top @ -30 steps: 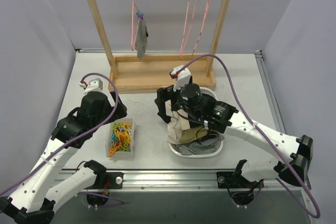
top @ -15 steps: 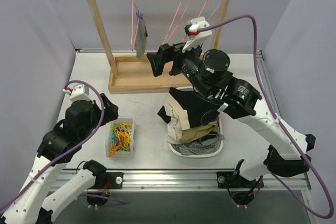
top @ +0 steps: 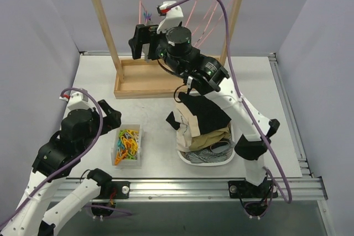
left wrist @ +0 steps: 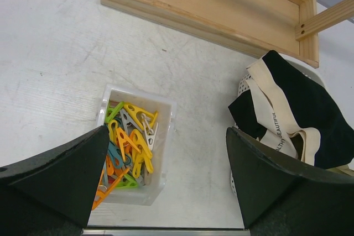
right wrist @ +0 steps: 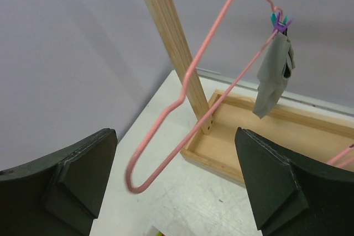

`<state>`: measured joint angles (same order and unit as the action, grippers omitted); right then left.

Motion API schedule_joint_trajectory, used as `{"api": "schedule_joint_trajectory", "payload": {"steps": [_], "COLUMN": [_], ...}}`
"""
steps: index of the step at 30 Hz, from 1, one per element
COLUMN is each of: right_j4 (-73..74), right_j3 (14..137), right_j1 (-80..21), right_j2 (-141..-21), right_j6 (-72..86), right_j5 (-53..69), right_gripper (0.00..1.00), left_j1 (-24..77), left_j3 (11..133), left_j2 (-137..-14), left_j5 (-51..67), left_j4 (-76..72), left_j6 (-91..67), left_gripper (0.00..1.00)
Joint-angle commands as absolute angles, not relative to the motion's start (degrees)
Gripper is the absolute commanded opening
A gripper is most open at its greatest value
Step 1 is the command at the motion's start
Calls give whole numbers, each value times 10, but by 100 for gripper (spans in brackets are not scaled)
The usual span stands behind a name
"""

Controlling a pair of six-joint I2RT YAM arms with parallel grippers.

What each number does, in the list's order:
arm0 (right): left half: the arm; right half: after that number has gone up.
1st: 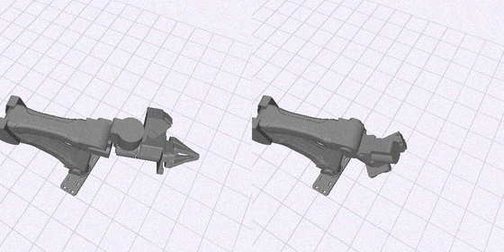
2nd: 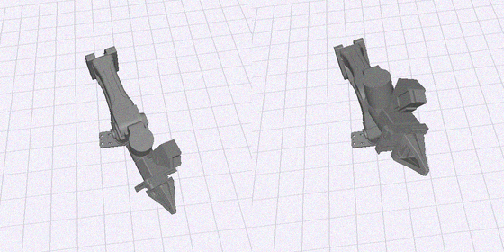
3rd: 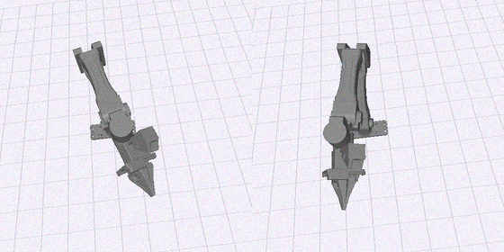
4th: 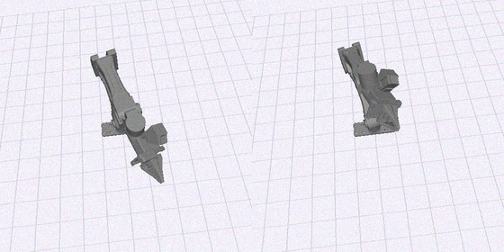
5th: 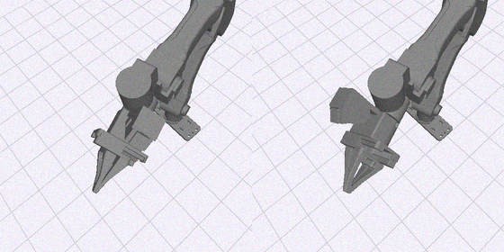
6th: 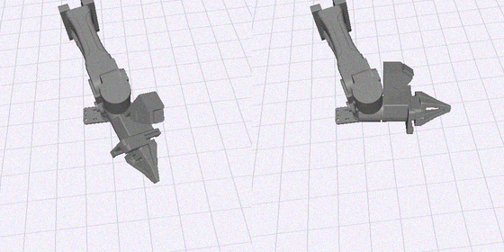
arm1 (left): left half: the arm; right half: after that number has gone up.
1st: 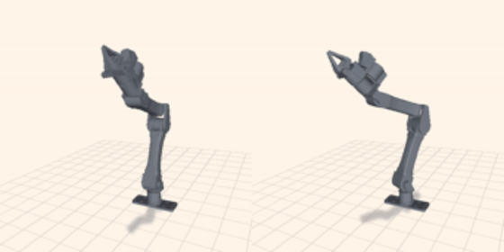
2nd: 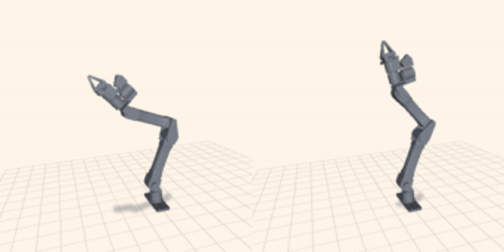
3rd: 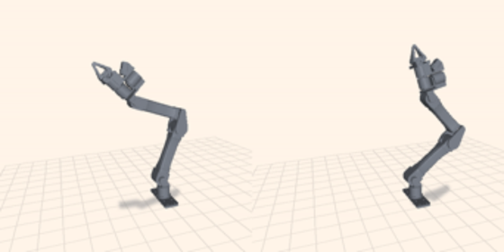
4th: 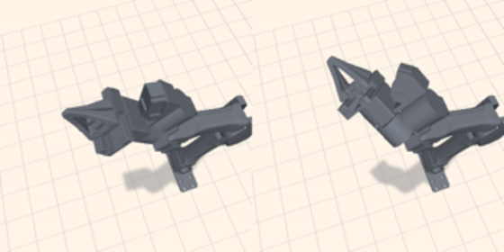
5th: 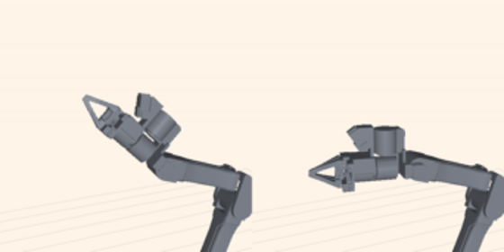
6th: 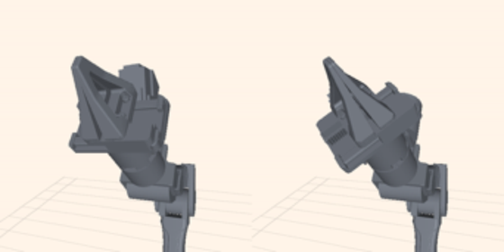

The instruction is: Remove the underwear clipped to the hanger

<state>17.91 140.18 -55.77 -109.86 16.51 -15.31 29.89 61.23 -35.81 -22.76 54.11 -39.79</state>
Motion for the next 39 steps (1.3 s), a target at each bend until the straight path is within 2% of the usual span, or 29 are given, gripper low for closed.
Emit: {"api": "schedule_joint_trajectory", "payload": {"steps": [1,6,10,17,21,28,32,35,37,38,39], "right_j4": [178,185,210,266,302,360,381,392,397,399,400], "right_j3": [1442,1439,1423,1434,1446,1462,1469,1476,1478,1482,1483], "right_j1": [-527,-486,-474,-456,-454,-441,-430,-425,-419,-419,-417], "right_j2": [-1110,-1131,-1135,-1146,-1152,-1151,-1151,-1153,-1153,-1152,-1149], "right_j6": [206,237,242,229,211,185,178,170,164,163,163], "right_j5": [-121,-76,-65,-63,-69,-70,-53,-47,-39,-37,-35], "right_gripper": [91,82,70,39,32,30,21,7,7,21,29], "left_j1": [295,295,295,295,295,295,294,295,295,295,295], "left_j3": [639,640,640,636,634,630,627,625,624,624,623], "left_j2": [-351,-341,-336,-335,-337,-344,-348,-352,-353,-355,-355], "left_j5": [-240,-245,-250,-249,-250,-249,-245,-243,-242,-242,-241], "left_j4": [547,552,554,545,542,532,526,522,521,519,519], "left_j6": [-393,-391,-390,-388,-387,-385,-384,-383,-383,-383,-383], "left_gripper": [95,95,95,95,95,95,95,94,94,94,94]}}
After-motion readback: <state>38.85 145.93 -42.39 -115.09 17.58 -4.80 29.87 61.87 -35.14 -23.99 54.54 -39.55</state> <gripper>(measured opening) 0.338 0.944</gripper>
